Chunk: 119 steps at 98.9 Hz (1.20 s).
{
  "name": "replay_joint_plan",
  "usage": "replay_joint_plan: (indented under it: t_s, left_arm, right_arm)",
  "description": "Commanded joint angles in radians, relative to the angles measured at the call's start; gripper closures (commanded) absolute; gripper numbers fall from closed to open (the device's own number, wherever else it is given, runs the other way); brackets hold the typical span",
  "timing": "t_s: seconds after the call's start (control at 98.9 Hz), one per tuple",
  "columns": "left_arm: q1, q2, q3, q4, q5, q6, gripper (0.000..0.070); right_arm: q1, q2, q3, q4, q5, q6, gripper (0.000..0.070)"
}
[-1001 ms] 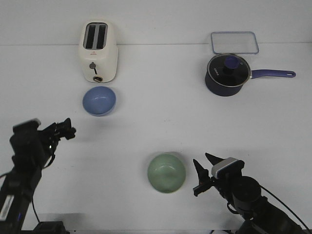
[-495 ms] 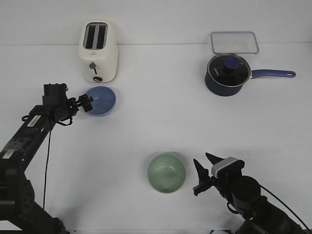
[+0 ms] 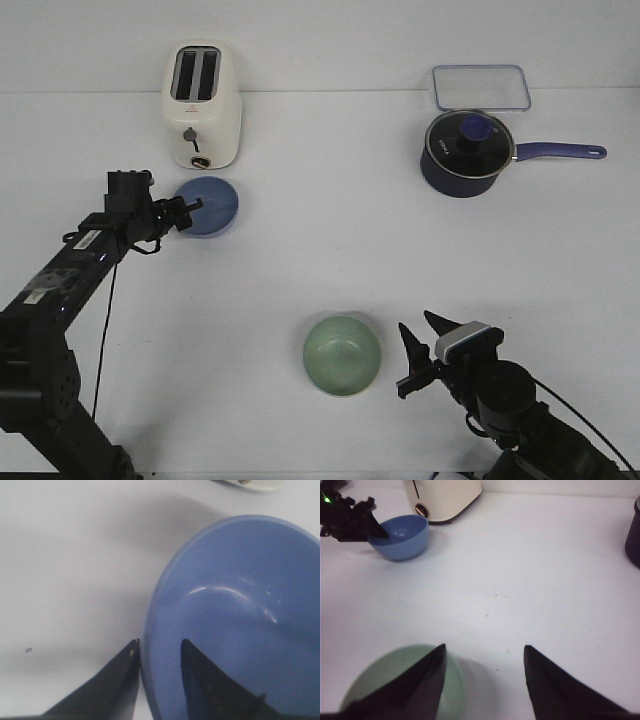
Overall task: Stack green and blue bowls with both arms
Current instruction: 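Reach the left gripper forward and grasp the rim of the blue bowl, then carry the blue bowl with the left gripper and lower it into the green bowl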
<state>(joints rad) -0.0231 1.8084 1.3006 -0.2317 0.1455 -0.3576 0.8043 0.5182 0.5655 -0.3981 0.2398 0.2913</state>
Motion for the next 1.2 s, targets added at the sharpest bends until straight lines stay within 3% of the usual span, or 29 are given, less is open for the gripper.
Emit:
replay_joint_plan:
  t_s: [0.0,0.061,0.111,0.344,0.607,0.819,1.031,1.193]
  left_arm:
    - [-0.006,0.035,0.021,0.006,0.001,0.010,0.0621]
    - [-0.010,0.037,0.021,0.001,0.000,0.010,0.0629]
    - [-0.010,0.037,0.021,-0.002,0.001,0.010,0.0700]
    - [-0.018,-0.026,0.021,-0.050,0.002,0.045,0.0689]
    - [-0.110,-0.333,0.020,-0.155,0.014,0.131,0.0691]
    - [-0.313,-0.510,-0.039,-0.266,0.018,0.113,0.0692]
    - [-0.588,-0.542,-0.217,-0.161,0.016,-0.021,0.0692]
    - [-0.727,-0.491,-0.279,-0.053,0.003,-0.079,0.0691]
  right_arm:
    - [0.008,0.006,0.004,0.018,0.003,-0.006,0.0382]
    - [0.008,0.006,0.004,0.018,0.002,0.000,0.0381]
    - [0.008,0.006,0.004,0.017,-0.003,0.000,0.0381]
    - [0.008,0.006,0.004,0.017,-0.003,-0.001,0.0382]
    - [0.008,0.005,0.004,0.017,-0.003,-0.001,0.0382]
    - [0.008,0.005,0.004,0.022,-0.002,-0.001,0.0382]
    - [0.008,0.005,0.004,0.025,-0.002,-0.002,0.0381]
    - [0.008,0.005,0.004,0.024,-0.002,-0.009,0.0382]
